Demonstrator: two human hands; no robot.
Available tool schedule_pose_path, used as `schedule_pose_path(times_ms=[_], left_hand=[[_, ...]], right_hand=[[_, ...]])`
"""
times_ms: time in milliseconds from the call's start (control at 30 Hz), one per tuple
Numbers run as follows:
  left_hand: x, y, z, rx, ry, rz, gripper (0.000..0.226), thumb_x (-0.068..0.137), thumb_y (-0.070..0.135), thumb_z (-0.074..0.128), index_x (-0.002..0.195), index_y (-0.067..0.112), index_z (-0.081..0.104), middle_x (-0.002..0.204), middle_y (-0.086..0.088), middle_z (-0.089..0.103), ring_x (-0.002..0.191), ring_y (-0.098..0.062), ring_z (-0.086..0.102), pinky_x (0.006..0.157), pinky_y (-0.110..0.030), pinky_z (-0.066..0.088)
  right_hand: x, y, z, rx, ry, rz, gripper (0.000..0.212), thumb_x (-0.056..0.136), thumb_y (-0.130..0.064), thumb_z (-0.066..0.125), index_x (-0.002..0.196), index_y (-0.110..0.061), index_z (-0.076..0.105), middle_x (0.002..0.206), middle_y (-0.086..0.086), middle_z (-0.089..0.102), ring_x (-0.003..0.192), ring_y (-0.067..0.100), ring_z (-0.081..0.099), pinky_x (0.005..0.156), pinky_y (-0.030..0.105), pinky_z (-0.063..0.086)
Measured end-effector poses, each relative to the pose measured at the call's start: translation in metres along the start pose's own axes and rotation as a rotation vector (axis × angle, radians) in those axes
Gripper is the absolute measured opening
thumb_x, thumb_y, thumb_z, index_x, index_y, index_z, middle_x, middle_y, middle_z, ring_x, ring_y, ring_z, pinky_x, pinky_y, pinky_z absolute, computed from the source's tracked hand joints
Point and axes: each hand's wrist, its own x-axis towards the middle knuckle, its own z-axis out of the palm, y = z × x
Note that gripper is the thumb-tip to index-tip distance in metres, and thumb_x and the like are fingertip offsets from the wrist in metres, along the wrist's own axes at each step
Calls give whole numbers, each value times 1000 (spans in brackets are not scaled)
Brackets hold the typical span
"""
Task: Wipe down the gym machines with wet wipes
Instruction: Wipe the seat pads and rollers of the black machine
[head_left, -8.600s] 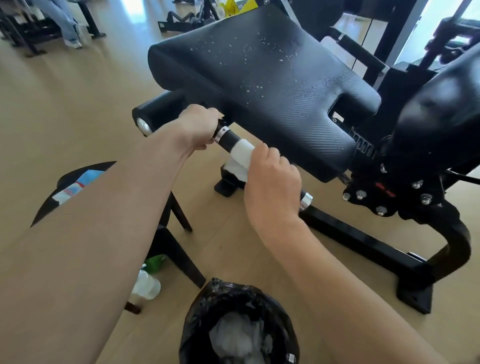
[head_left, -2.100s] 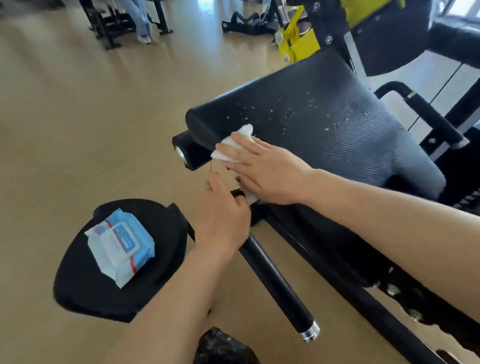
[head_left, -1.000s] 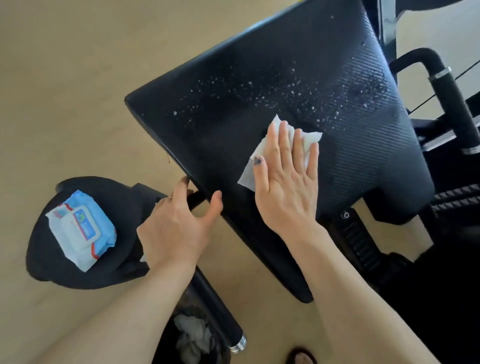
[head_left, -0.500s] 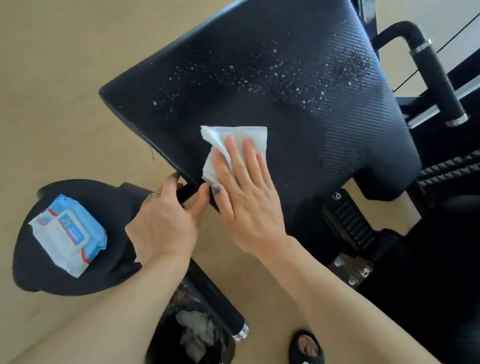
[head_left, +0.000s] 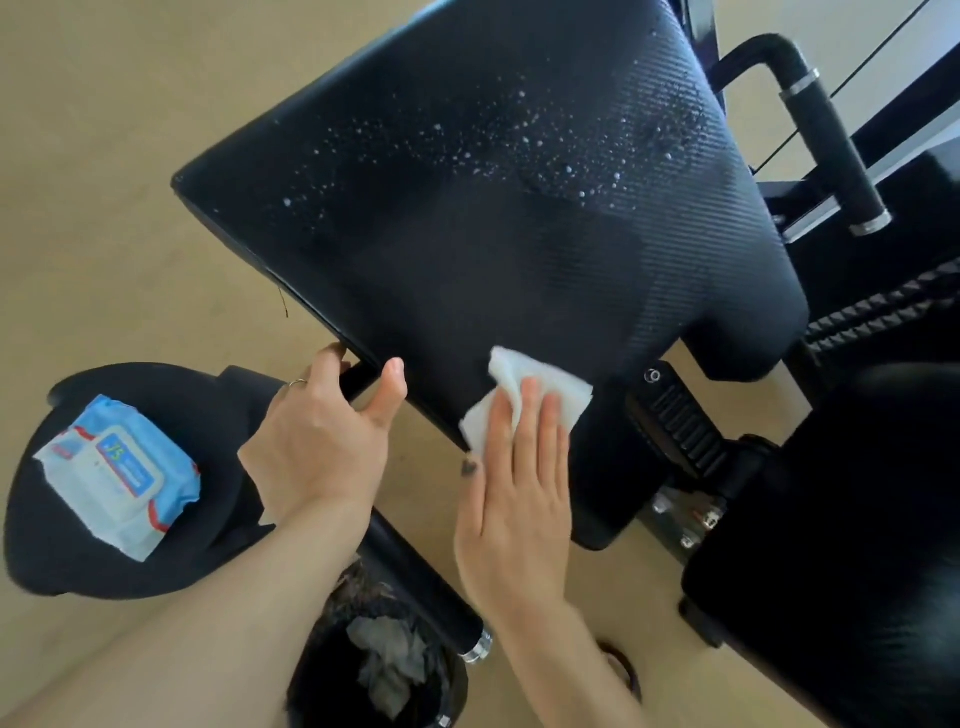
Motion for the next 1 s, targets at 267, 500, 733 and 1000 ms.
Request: schedule_pose_path(times_ms=[267, 500, 733, 1000], left_hand=[[0, -2, 3, 9, 4, 2, 62, 95, 75, 32, 106, 21, 60, 80, 1, 63, 72, -17, 50, 54, -29, 32], [-1, -2, 2, 13, 4, 13, 63, 95, 75, 32, 103, 20, 62, 78, 1, 59, 72, -19, 50, 54, -29, 34], [-2, -2, 1, -1, 16, 24, 60, 96, 72, 36, 98, 18, 61, 74, 1, 51, 71, -20, 47, 53, -25, 25], [-3, 0, 1, -9, 15, 8, 62, 95, 73, 34, 98, 17, 61, 74, -1, 53, 70, -21, 49, 54, -29, 32]], right_hand=[[123, 59, -32, 15, 86, 269, 61, 108, -40, 7, 163, -15, -4, 172, 7, -10, 158, 21, -13, 128, 44, 0], [-7, 14, 0, -101, -70, -176, 59, 111, -40, 9, 164, -14, 3, 172, 9, -7, 158, 25, -9, 129, 44, 3], [135, 81, -43, 141, 104, 422, 62, 111, -36, 14, 163, -8, -4, 170, 13, -14, 157, 26, -15, 128, 41, -3], [34, 7, -10, 111, 29, 339, 73, 104, -51, 2, 162, -8, -4, 169, 15, -18, 156, 25, -20, 128, 39, -7]])
